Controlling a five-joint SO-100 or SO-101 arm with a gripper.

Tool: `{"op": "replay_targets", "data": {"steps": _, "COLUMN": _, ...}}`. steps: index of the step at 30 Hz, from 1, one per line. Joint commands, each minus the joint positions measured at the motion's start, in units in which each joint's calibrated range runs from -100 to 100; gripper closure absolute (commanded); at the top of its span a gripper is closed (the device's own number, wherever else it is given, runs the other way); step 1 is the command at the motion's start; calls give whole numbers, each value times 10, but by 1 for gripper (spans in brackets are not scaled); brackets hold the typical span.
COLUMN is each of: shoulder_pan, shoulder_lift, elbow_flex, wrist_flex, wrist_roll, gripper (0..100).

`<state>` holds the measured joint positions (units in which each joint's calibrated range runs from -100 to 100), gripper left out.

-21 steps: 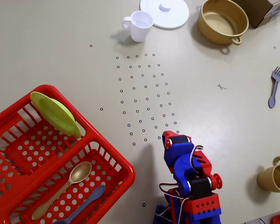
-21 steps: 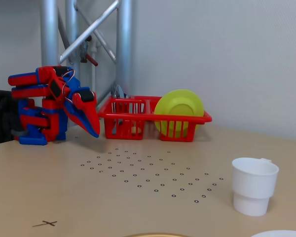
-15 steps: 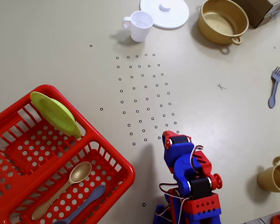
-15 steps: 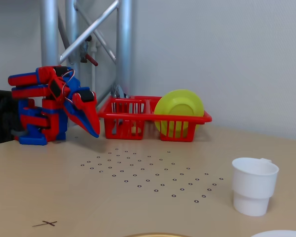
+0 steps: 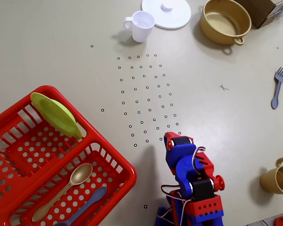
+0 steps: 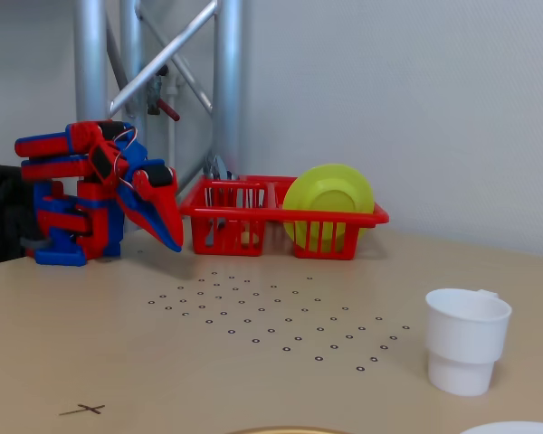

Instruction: Grasp the plate, place it on the cross drawn on the table.

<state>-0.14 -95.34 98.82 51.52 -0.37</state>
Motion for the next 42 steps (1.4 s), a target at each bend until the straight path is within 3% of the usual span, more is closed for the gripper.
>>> {"op": "replay_targets", "data": {"steps": 1, "shoulder_pan": -2, "shoulder_lift": -4, "elbow_flex": 11, "wrist_flex": 1, "wrist_roll": 4, "gripper": 100}}
{"op": "replay_targets", "data": {"steps": 29, "shoulder_pan": -2, "shoulder_lift": -4, "elbow_flex": 11, "wrist_flex": 1, "wrist_roll": 4, "gripper": 100}}
{"op": "replay_targets", "data": {"steps": 42, "shoulder_pan": -24, "shoulder_lift": -4, "elbow_flex": 11, "wrist_flex": 1, "wrist_roll": 35, "gripper": 97}}
